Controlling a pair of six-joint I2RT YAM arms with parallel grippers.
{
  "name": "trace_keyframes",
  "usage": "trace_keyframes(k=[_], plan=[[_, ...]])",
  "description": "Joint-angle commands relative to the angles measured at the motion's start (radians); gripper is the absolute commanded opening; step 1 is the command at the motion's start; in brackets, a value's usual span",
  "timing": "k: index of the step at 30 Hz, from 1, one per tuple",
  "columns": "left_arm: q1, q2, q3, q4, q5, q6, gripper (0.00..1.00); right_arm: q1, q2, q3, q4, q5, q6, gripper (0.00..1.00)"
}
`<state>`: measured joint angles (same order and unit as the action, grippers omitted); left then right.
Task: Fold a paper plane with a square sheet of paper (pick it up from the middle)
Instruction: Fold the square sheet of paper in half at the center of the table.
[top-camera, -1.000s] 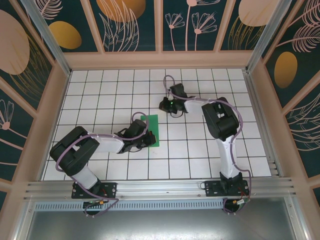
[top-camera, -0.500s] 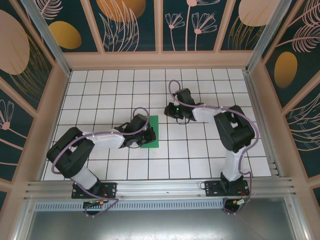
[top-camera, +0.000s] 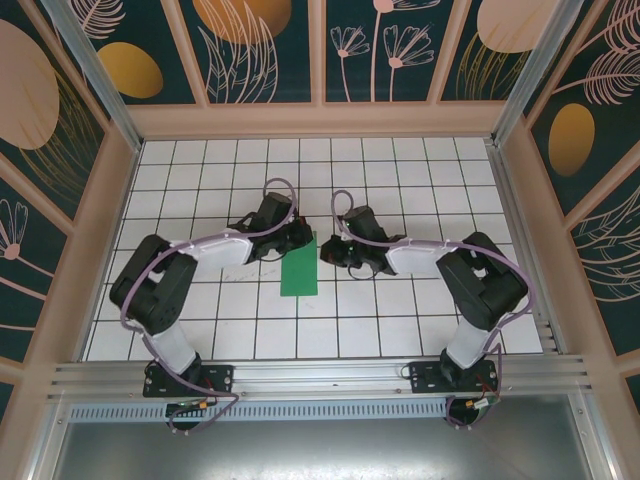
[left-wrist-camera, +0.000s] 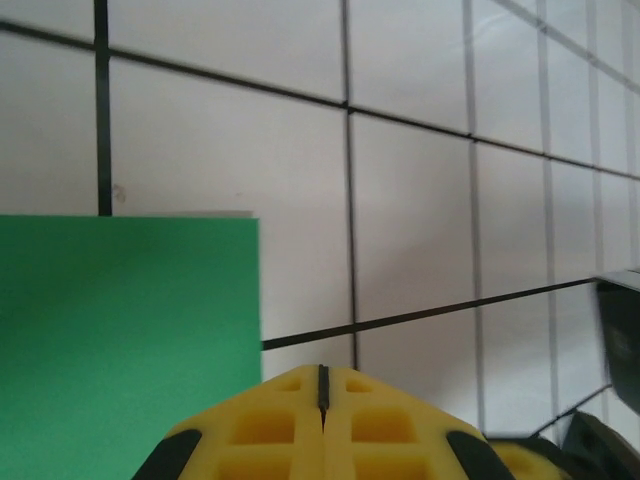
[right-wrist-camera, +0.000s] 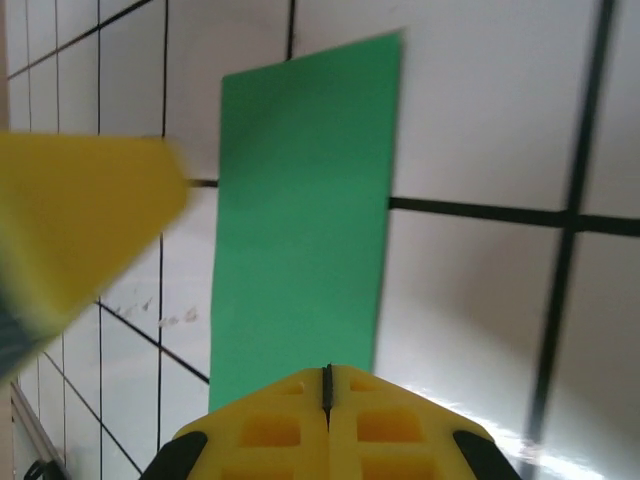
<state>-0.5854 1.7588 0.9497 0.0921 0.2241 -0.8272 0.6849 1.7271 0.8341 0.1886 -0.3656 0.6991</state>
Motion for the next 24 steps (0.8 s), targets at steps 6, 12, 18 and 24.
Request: trace_keyframes(k=[6, 12, 18, 24], plan=[[0.012, 0.090, 0.029, -0.046, -0.031, 0.032, 0.00, 0.071, 0.082, 0.056, 0.019, -0.011, -0.002, 0.00], [0.013, 0.111, -0.017, -0.033, -0.032, 0.025, 0.00, 0.105, 0.127, 0.076, -0.016, -0.001, -0.022, 0.00], [0.012, 0.120, -0.055, -0.024, -0.049, 0.000, 0.00, 0.119, 0.155, 0.075, -0.085, 0.012, -0.069, 0.00], [0.012, 0.117, -0.088, -0.029, -0.072, -0.009, 0.00, 0.131, 0.099, -0.023, -0.133, 0.001, -0.138, 0.00]])
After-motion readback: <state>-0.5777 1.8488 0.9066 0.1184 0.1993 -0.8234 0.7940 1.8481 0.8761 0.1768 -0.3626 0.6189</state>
